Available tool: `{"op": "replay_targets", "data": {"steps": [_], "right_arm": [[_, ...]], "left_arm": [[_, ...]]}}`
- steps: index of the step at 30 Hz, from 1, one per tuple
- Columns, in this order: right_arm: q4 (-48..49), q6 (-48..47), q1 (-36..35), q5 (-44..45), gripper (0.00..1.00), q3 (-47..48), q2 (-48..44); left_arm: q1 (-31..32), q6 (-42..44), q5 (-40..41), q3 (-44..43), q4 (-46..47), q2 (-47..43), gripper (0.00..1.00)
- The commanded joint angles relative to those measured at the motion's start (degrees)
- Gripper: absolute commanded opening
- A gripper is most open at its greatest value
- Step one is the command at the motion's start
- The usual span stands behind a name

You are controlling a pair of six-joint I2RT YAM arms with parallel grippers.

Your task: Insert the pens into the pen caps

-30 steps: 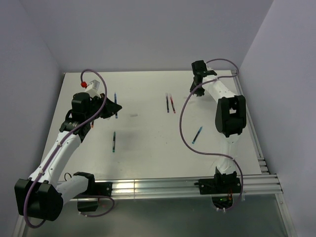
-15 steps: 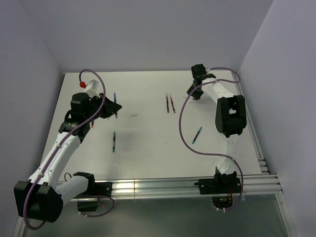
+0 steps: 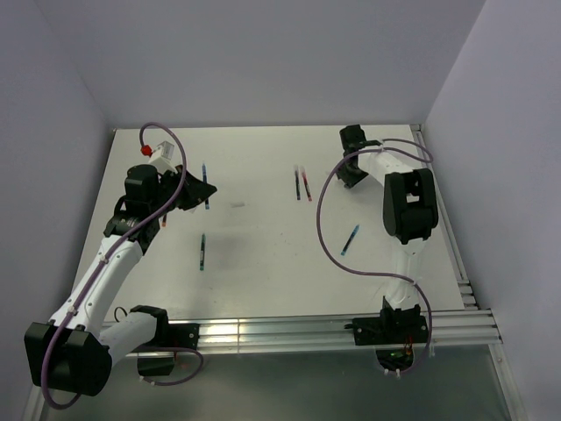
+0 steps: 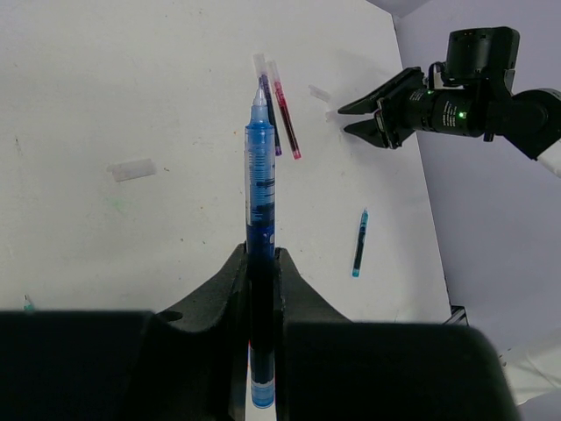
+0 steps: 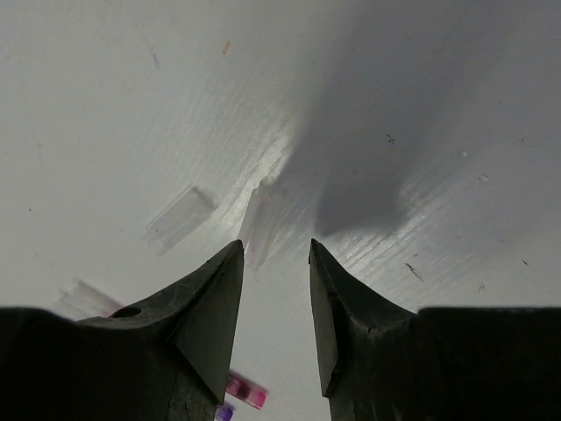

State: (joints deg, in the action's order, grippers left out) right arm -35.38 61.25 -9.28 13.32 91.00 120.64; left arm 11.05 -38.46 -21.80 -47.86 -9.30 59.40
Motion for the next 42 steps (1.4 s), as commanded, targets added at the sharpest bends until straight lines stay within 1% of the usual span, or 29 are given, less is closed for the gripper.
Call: {"op": "replay_targets", "data": {"steps": [1, 7, 18, 25, 38, 39, 42], "right_arm": [[2.9, 3.3, 1.2, 2.5, 0.44, -0.7, -3.8], [4.5, 4.0, 1.6, 1.6, 0.44, -1.3, -3.4], [4.9, 4.5, 1.9, -0.8, 0.40, 1.1, -0.5], [4.8, 4.6, 1.8, -0.8, 0.38, 1.2, 0.1], [2.5, 4.8, 1.7, -1.1, 0.35, 3.9, 3.5], [2.3, 4.7, 1.7, -1.2, 0.33, 4.2, 3.7], [1.5, 4.2, 1.7, -1.1, 0.32, 4.8, 4.1]], "left_arm": [[-0.3, -0.3, -1.2, -1.0, 2.4, -0.8, 0.00], [-0.3, -0.2, -1.1, -1.0, 2.4, -0.4, 0.00], [-0.4, 0.0, -1.0, -1.1, 2.3, 0.0, 0.00], [-0.4, -0.1, -1.0, -1.1, 2.3, 0.0, 0.00], [-0.4, -0.3, -1.0, -1.0, 2.5, -0.3, 0.00], [-0.4, -0.4, -0.9, -1.0, 2.4, -0.4, 0.01], [-0.4, -0.4, -1.0, -0.8, 2.5, -0.6, 0.00]]}}
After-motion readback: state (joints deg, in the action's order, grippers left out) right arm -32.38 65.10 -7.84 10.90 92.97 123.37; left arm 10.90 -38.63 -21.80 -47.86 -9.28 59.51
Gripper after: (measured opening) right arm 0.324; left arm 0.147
